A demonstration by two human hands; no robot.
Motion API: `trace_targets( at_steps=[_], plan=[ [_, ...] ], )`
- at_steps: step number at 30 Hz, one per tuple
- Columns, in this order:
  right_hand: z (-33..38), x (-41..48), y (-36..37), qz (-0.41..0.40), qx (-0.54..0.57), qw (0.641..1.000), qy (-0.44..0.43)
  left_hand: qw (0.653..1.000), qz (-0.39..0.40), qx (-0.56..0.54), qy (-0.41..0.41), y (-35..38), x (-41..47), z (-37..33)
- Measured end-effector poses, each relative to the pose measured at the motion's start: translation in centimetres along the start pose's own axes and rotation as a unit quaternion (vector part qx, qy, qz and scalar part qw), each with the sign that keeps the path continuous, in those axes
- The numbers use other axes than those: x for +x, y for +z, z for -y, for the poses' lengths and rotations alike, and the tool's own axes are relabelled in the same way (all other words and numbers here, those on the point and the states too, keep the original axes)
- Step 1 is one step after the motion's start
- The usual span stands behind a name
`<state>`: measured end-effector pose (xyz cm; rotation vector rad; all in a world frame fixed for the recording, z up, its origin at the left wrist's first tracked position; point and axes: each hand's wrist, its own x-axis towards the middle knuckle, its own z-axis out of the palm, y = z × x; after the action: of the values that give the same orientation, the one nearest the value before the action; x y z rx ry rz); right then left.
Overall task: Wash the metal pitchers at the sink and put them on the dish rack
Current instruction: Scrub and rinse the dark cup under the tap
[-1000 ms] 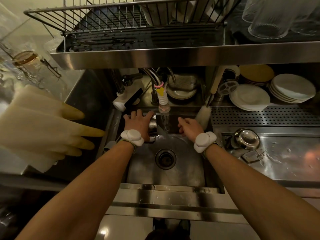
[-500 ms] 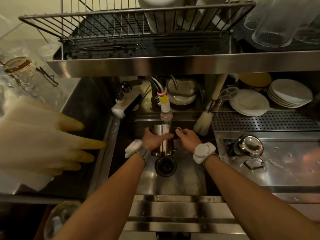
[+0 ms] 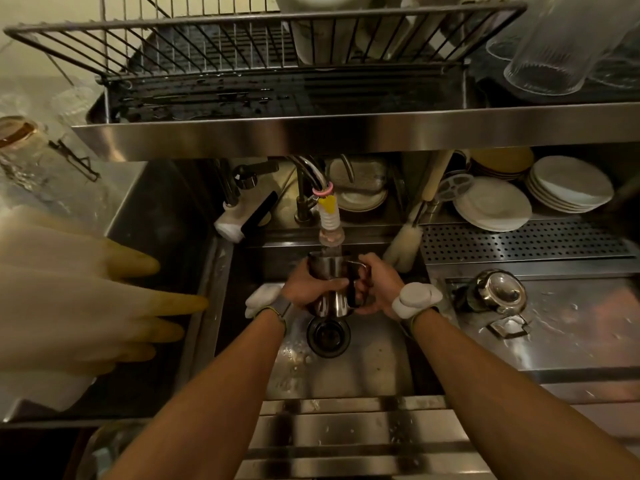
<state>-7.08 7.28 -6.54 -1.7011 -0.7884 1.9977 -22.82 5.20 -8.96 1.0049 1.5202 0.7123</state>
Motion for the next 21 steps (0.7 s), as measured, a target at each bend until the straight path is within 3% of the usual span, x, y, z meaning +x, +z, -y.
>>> trace_targets(
  at_steps=[4,8,11,15,21],
  plan=[
    [0.0,-0.3,-0.2,0.035,-0.119,0.992,-0.019,0.996,-0.011,0.078,0.05,-0.7,1.2,1.0],
    [0.0,0.2,0.4,0.013,-0.175,0.983,-0.052,0.988,-0.022,0.139,0.064,-1.1,0.1,0.7],
    [-0.2,0.9,0.0,-0.022,-0.194,0.977,-0.086,0.982,-0.025,0.187,0.005,-1.5,-0.5,1.0],
    [-0.8,1.4,0.5,-0.01,-0.212,0.968,-0.131,0.966,-0.06,0.234,-0.087,-1.3,-0.7,2.4],
    [-1.0,1.0,-0.2,-0.02,-0.233,0.964,-0.123,0.954,-0.051,0.274,-0.114,-1.5,-1.0,2.9]
  ],
)
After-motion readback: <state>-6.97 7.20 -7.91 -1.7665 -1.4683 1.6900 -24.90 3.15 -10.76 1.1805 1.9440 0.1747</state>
